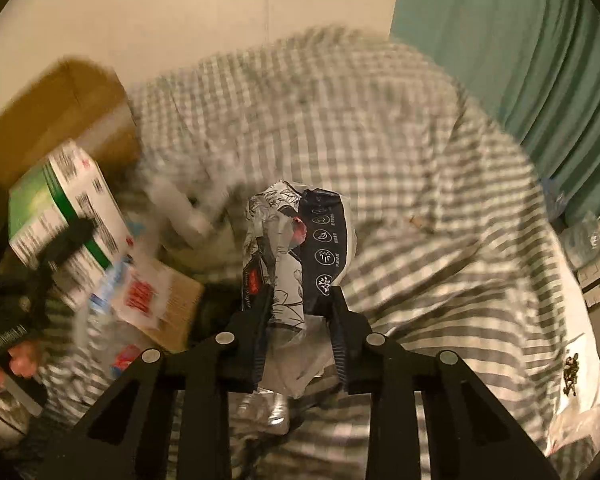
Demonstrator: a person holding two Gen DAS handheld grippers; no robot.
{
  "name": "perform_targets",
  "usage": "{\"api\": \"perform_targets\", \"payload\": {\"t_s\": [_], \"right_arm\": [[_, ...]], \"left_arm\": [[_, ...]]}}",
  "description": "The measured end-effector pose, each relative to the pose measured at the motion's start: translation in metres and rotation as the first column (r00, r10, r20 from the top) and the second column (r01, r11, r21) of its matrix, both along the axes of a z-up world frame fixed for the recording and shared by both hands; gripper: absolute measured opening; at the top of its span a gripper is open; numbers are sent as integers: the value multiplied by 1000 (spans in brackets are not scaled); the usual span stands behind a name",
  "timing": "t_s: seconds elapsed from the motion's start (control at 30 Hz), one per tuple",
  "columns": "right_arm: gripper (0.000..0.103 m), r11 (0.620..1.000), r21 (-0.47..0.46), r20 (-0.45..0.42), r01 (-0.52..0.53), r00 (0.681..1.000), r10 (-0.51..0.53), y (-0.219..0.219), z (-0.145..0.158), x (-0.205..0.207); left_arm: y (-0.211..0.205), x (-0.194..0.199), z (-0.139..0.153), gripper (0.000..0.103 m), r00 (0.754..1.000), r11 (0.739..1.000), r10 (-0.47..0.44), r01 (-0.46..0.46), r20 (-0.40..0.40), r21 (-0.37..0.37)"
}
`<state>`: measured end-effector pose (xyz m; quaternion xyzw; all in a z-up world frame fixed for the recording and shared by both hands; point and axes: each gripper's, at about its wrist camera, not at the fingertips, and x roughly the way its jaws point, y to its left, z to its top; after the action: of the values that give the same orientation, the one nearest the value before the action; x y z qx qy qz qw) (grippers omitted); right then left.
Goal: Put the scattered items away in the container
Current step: 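Carry both items over the cardboard box and open both tools to drop them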
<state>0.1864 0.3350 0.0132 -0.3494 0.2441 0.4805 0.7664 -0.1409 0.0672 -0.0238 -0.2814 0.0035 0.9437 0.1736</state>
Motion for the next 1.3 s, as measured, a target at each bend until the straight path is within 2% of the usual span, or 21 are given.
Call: {"api": "perform_targets", "payload": {"t_s": [0.07,0.2,0.3,0.37,0.47,0.57,0.7,0.9,1.0,1.07,1.1,1.17,1.3], "right_arm": [[26,996,85,11,-17,1000,16,-11,27,-22],[26,975,202,14,-89,996,88,-17,61,-78],[26,958,229,9,-174,984,176,-15,74,-128],[26,945,227,19,-235,971,237,-4,76,-160],[26,926,229,17,-299,953,303,19,73,-197],[26,915,220,-1,-337,938,346,60,60,-224],[26,917,188,-35,-352,931,364,113,33,-240],[29,923,159,-65,-350,929,364,170,3,-240],[39,927,186,-82,-324,936,344,181,-2,-234],[55,922,219,-103,-318,933,346,179,1,-228],[58,923,231,-112,-309,934,340,178,4,-225],[59,923,244,-121,-299,935,334,176,9,-208],[59,925,256,-103,-283,943,317,146,17,-203]], "left_arm": [[-9,11,26,96,999,1000,0,0,-36,5],[-39,27,79,96,993,1000,28,-29,-118,-7],[-77,33,112,96,982,996,85,-91,-169,-26],[-105,33,122,96,970,987,145,-155,-193,-37],[-143,28,120,97,943,962,244,-265,-226,-68],[-176,7,100,96,928,942,312,-330,-204,-58],[-203,-22,75,96,935,943,326,-332,-143,-17],[-224,-48,55,98,918,924,371,-380,-144,-47],[-233,-56,53,103,907,912,406,-409,-114,-2],[-237,-50,54,103,908,913,409,-407,-89,41],[-239,-50,55,103,909,913,408,-404,-82,58],[-238,-38,58,103,911,914,405,-401,-79,65],[-243,-18,63,103,920,926,377,-376,-106,28]]}}
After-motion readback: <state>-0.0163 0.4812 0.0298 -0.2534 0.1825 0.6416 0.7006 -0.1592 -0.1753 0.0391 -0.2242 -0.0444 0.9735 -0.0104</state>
